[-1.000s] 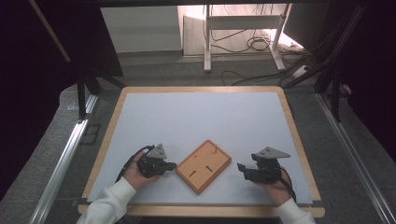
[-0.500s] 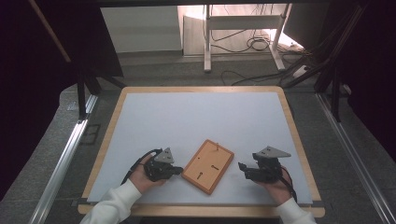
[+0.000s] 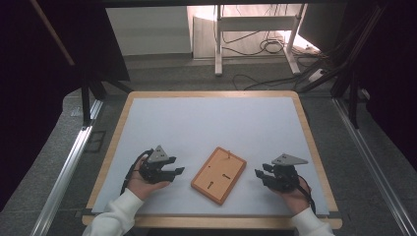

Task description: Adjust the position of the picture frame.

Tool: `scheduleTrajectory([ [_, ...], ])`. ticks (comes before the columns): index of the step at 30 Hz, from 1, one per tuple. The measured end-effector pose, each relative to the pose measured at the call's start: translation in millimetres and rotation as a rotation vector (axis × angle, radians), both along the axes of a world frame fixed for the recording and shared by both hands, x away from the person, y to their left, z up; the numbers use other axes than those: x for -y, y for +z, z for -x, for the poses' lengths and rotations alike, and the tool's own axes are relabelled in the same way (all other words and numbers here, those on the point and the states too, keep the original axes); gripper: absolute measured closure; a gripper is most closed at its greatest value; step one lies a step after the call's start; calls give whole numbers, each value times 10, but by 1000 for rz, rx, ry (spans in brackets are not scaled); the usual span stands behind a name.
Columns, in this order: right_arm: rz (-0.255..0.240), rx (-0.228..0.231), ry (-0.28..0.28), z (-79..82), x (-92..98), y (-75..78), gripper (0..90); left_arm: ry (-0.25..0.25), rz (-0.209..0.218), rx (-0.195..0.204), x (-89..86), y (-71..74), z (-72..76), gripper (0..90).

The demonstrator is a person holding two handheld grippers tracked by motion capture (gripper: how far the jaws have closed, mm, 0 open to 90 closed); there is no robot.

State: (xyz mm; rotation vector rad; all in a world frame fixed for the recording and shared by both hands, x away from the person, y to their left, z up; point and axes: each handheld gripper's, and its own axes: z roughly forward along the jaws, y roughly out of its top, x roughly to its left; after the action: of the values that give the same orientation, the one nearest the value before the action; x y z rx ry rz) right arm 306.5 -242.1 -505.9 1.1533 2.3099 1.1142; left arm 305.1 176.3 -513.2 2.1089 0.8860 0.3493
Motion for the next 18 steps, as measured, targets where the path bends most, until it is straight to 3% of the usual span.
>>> scheduleTrajectory([
  [3, 22, -47, 15, -46, -30, -39, 859, 2, 30, -18, -15, 16, -3, 355],
  [4, 28, -54, 21, -53, -51, -49, 874, 0, 31, -18, -13, 16, -2, 351],
  [10, 69, -61, 36, -83, -210, -80, 900, -4, 25, -27, -1, -6, -14, 326],
  [18, 69, -71, 32, -144, -329, -113, 900, -8, 29, -32, 9, -13, -18, 309],
])
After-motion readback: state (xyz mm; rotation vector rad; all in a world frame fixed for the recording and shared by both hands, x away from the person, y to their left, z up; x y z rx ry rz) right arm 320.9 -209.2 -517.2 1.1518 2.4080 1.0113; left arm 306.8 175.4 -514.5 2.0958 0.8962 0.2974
